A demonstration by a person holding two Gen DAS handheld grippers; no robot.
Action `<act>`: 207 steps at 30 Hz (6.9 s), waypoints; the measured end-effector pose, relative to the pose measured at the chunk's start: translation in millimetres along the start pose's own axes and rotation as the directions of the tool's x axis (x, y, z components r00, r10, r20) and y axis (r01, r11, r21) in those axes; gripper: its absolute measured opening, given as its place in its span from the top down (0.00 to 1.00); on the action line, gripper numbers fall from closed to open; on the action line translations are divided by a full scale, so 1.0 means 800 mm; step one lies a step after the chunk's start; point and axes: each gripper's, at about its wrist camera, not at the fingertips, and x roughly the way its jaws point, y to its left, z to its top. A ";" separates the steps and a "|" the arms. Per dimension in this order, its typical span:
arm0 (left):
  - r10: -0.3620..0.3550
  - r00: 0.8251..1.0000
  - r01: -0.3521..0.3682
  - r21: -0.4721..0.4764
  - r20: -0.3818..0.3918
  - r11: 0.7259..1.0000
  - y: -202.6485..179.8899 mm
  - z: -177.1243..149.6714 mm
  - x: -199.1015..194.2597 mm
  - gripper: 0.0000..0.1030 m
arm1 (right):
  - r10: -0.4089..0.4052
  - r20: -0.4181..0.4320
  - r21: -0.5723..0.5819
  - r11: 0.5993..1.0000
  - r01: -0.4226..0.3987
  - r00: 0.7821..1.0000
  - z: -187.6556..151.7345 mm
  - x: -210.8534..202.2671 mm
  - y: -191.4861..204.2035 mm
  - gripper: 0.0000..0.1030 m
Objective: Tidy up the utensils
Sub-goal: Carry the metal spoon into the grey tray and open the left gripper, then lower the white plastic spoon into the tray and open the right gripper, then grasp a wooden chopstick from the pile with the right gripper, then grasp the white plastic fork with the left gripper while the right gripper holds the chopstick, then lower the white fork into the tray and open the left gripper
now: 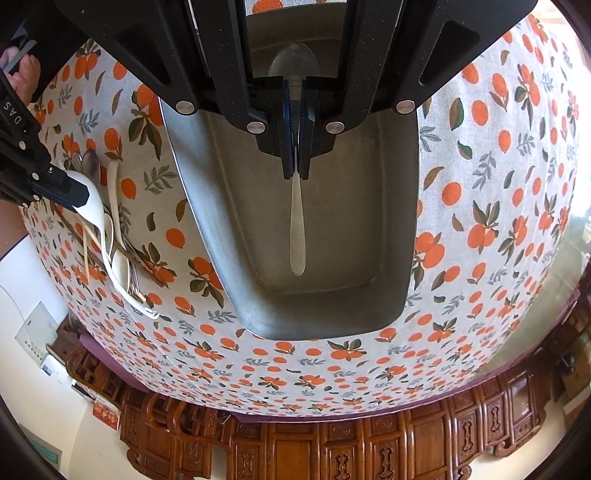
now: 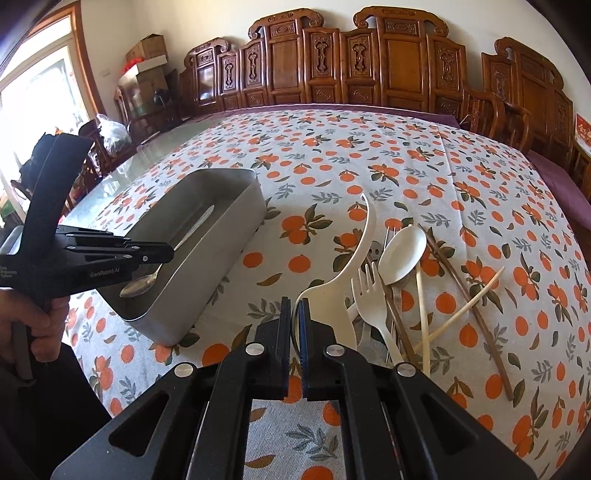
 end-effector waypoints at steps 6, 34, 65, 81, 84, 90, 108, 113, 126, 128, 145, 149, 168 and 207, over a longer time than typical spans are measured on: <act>-0.016 0.999 0.016 -0.005 0.030 1.000 0.006 0.001 -0.014 0.98 | -0.005 0.005 -0.006 1.000 0.005 1.000 0.001 -0.004 0.006 0.95; -0.011 0.981 0.030 -0.093 0.193 0.995 0.088 0.008 -0.089 0.98 | 0.224 -0.036 -0.035 0.974 -0.226 0.974 0.067 0.037 0.153 0.95; -0.095 0.970 0.096 0.005 0.225 0.995 0.009 0.010 -0.096 0.41 | -0.039 0.064 0.064 0.997 0.035 0.997 0.048 -0.053 -0.025 0.90; -0.152 0.968 0.138 0.082 0.200 0.987 -0.056 0.000 -0.083 0.31 | -0.170 -0.053 0.074 0.982 0.174 0.984 -0.013 -0.005 -0.078 0.82; -0.159 0.969 0.141 0.104 0.190 0.985 -0.070 -0.003 -0.079 0.31 | -0.178 -0.079 0.099 0.978 0.186 0.981 -0.021 0.003 -0.092 0.82; -0.162 0.972 0.140 0.135 0.171 0.981 -0.091 -0.008 -0.071 0.31 | -0.171 -0.125 0.120 0.975 0.186 0.977 -0.028 0.012 -0.106 0.94; -0.117 0.980 0.091 0.160 0.160 0.983 -0.138 -0.023 -0.059 0.31 | -0.214 -0.013 0.203 0.956 0.212 0.977 -0.032 -0.035 -0.136 0.94; -0.117 0.980 0.091 0.163 0.159 0.982 -0.157 -0.017 -0.055 0.31 | -0.209 0.002 0.218 0.955 0.204 0.978 -0.029 -0.036 -0.145 0.94; -0.190 0.981 0.185 0.095 0.046 0.978 -0.212 0.000 0.001 0.52 | -0.208 0.035 0.257 0.947 0.192 0.978 -0.031 -0.050 -0.170 0.94; -0.195 0.980 0.192 0.084 0.035 0.978 -0.221 0.002 0.009 0.56 | -0.206 0.040 0.263 0.946 0.188 0.978 -0.032 -0.052 -0.172 0.94; -0.085 0.994 0.089 0.066 -0.065 0.994 -0.259 0.025 0.050 0.74 | -0.176 0.071 0.285 0.947 0.150 0.982 -0.035 -0.062 -0.175 0.94; -0.084 0.993 0.090 0.073 -0.087 0.993 -0.265 0.025 0.049 0.74 | -0.173 0.078 0.285 0.948 0.144 0.982 -0.033 -0.063 -0.173 0.94; -0.051 0.994 0.064 0.136 -0.100 0.989 -0.242 0.031 0.050 0.95 | -0.160 0.091 0.288 0.949 0.128 0.983 -0.032 -0.067 -0.170 0.94; 0.003 0.996 -0.008 0.053 0.086 0.999 -0.090 0.037 -0.078 0.95 | -0.016 0.133 0.076 0.997 0.006 0.991 -0.014 -0.078 -0.047 0.94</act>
